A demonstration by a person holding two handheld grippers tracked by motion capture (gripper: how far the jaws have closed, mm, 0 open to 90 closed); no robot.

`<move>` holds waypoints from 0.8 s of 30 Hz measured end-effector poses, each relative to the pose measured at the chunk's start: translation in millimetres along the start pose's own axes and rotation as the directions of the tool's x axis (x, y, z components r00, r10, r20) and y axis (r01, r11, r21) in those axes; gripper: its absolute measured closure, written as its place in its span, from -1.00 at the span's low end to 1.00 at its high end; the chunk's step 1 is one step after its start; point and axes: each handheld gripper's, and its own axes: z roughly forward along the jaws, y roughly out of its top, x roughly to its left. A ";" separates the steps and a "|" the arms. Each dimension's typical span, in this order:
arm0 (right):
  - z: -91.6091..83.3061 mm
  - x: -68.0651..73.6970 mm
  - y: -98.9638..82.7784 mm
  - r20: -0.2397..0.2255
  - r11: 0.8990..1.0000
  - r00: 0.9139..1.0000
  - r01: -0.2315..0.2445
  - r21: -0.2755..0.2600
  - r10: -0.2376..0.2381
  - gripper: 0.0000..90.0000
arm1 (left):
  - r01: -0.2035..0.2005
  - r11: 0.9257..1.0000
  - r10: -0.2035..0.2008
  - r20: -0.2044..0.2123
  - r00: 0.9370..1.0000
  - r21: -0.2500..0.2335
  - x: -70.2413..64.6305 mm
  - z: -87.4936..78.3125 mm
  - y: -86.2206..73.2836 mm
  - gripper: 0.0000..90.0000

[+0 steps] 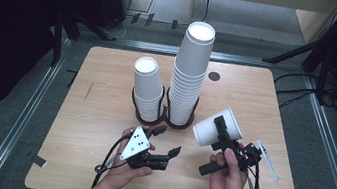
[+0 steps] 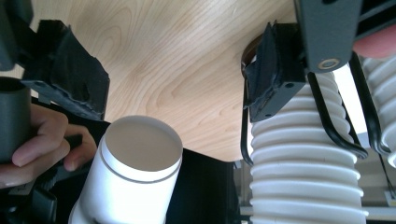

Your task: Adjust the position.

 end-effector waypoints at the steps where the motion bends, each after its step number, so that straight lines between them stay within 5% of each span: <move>1: -0.1 0.6 0.5 0.007 1.000 0.999 0.031 -0.006 -0.031 -0.68 | 0.000 1.000 0.000 -0.004 1.000 0.007 0.5 0.2 -0.3 -0.57; 5: -0.8 3.9 1.8 0.014 0.994 0.994 0.109 -0.025 -0.108 -0.68 | 0.019 0.998 -0.018 -0.023 1.000 0.058 3.7 1.5 -1.5 -0.71; 12: -1.3 10.0 3.3 0.047 0.964 0.965 0.260 -0.054 -0.257 -0.68 | 0.008 0.994 0.000 -0.072 0.997 0.111 4.1 2.3 -1.9 -0.83; 17: -1.2 11.6 3.0 0.083 0.921 0.922 0.385 -0.062 -0.379 -0.68 | -0.001 0.991 0.014 -0.094 0.995 0.137 4.8 3.5 -3.6 -0.87; 22: 0.0 13.1 3.5 0.111 0.861 0.863 0.502 -0.078 -0.493 -0.69 | 0.038 0.990 -0.028 -0.073 0.997 0.136 9.3 2.1 -3.4 -0.90; 24: 0.9 13.4 4.9 0.126 0.831 0.833 0.550 -0.083 -0.539 -0.69 | 0.061 0.989 -0.053 -0.066 0.996 0.138 12.2 0.7 -3.9 -0.90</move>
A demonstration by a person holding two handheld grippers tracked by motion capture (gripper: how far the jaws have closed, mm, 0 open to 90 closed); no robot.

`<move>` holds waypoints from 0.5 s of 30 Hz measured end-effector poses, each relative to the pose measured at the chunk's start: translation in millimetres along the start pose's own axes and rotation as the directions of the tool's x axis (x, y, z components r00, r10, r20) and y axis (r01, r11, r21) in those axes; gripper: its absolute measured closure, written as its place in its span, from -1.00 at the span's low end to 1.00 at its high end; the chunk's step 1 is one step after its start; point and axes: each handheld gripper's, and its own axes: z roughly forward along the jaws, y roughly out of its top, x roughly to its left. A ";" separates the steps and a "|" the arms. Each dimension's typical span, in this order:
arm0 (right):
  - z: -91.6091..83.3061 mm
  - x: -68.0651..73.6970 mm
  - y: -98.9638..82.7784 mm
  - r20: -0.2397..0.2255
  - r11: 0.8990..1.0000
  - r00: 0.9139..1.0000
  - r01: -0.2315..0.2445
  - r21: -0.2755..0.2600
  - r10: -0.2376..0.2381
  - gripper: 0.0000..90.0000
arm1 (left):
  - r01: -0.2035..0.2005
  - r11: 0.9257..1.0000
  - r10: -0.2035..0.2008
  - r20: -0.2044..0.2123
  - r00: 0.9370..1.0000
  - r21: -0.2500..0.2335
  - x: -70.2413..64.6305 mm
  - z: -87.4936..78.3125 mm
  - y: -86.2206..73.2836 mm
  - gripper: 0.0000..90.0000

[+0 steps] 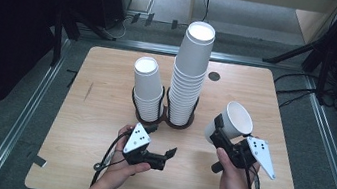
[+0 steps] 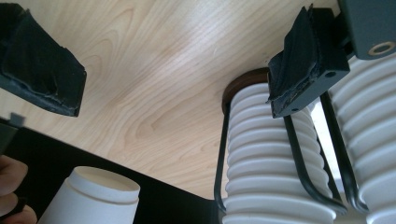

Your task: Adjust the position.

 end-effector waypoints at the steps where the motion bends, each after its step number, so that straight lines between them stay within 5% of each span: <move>1: 0.4 -0.5 0.9 0.003 1.000 1.000 0.016 -0.005 -0.016 -0.69 | 0.006 1.000 -0.006 0.003 1.000 0.006 1.2 -0.6 -0.4 -0.90; 7: 5.5 -6.5 8.4 0.023 0.996 0.996 0.089 -0.031 -0.089 -0.69 | 0.005 1.000 -0.004 -0.038 0.999 0.027 7.6 -3.6 -3.6 -0.91; 15: 21.0 -17.6 14.8 0.049 0.984 0.983 0.178 -0.028 -0.176 -0.69 | 0.068 0.997 -0.067 -0.027 0.997 0.024 18.4 -12.1 -5.2 -0.90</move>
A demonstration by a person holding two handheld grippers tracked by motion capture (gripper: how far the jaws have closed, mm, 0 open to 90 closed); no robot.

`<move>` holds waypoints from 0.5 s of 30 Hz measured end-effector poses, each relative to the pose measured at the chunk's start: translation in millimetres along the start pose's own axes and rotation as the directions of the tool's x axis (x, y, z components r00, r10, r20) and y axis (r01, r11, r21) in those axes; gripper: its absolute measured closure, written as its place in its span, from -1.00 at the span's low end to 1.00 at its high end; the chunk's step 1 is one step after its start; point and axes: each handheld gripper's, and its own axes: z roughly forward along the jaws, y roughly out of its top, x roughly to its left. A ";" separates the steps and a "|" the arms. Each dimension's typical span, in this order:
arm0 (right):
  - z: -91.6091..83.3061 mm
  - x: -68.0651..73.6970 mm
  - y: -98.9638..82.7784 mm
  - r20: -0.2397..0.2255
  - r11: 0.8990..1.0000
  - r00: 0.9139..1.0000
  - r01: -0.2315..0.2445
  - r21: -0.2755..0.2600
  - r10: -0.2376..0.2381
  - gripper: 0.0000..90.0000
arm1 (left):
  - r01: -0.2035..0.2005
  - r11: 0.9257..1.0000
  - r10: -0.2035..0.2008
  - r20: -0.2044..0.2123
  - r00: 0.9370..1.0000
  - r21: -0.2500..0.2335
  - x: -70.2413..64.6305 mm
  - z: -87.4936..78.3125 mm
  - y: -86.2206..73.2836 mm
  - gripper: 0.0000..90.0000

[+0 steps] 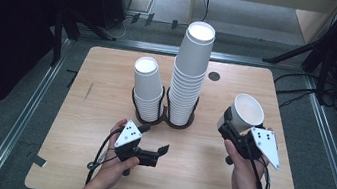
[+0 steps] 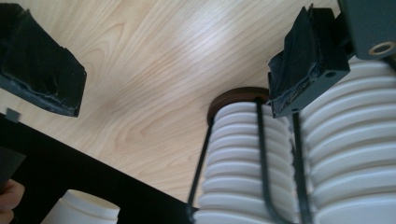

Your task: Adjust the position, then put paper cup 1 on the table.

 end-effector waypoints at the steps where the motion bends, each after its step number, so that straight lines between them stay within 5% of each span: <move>1: 2.1 -1.2 0.3 -0.002 1.000 1.000 0.005 0.002 -0.005 -0.69 | 0.004 1.000 -0.005 -0.006 1.000 -0.002 2.8 -1.6 -0.9 -0.90; 6: 17.4 -8.2 2.1 -0.002 0.999 1.000 0.026 0.024 -0.026 -0.69 | 0.034 0.999 -0.034 -0.029 0.999 -0.015 14.8 -7.5 -3.3 -0.90; 15: 37.8 -11.4 1.1 -0.006 0.995 0.995 0.103 -0.017 -0.103 -0.68 | 0.048 0.998 -0.049 -0.037 0.998 -0.027 21.0 -13.4 -4.4 -0.90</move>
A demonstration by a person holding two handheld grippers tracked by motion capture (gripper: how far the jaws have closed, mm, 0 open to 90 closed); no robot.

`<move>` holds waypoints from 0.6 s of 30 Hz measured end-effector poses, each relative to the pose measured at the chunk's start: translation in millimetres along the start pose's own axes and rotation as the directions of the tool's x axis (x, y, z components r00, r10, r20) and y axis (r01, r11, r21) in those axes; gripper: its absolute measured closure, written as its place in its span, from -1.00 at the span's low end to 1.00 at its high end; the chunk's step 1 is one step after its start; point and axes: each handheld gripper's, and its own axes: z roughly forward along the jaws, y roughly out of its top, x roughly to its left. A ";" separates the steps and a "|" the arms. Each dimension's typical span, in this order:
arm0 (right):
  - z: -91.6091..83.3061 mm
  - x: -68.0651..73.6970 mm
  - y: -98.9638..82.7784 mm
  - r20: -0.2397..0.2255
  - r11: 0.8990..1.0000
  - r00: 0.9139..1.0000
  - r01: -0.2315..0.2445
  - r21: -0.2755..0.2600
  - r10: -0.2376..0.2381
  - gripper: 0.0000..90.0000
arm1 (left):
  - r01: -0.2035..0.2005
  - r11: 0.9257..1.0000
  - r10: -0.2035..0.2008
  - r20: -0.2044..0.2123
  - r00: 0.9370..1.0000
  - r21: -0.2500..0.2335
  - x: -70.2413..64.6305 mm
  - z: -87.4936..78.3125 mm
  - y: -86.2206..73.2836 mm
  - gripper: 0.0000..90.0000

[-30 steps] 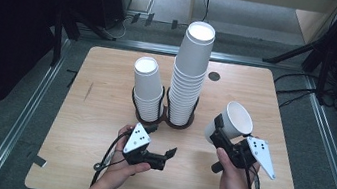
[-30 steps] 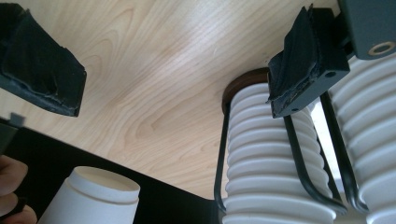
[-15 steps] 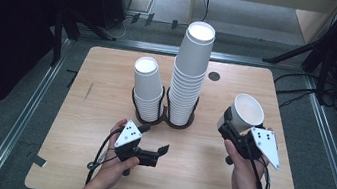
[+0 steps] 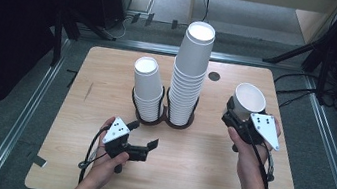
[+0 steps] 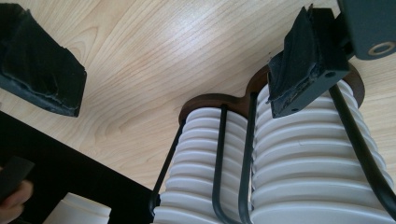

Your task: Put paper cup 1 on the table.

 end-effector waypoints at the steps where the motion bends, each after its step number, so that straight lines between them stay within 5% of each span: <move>1: 1.8 -0.7 -0.4 -0.006 1.000 1.000 -0.007 -0.015 0.007 -0.68 | -0.002 1.000 0.002 -0.003 1.000 0.000 0.0 -0.2 0.0 -0.90; 9: 20.9 -7.5 -7.5 0.024 1.000 1.000 0.008 -0.015 -0.008 -0.70 | 0.000 1.000 0.000 -0.009 1.000 0.002 1.7 -1.4 -1.3 -0.90; 18: 42.9 -7.1 -20.2 -0.003 1.000 1.000 0.026 -0.008 -0.026 -0.70 | 0.003 1.000 -0.003 -0.015 1.000 0.001 3.3 -1.4 -1.3 -0.90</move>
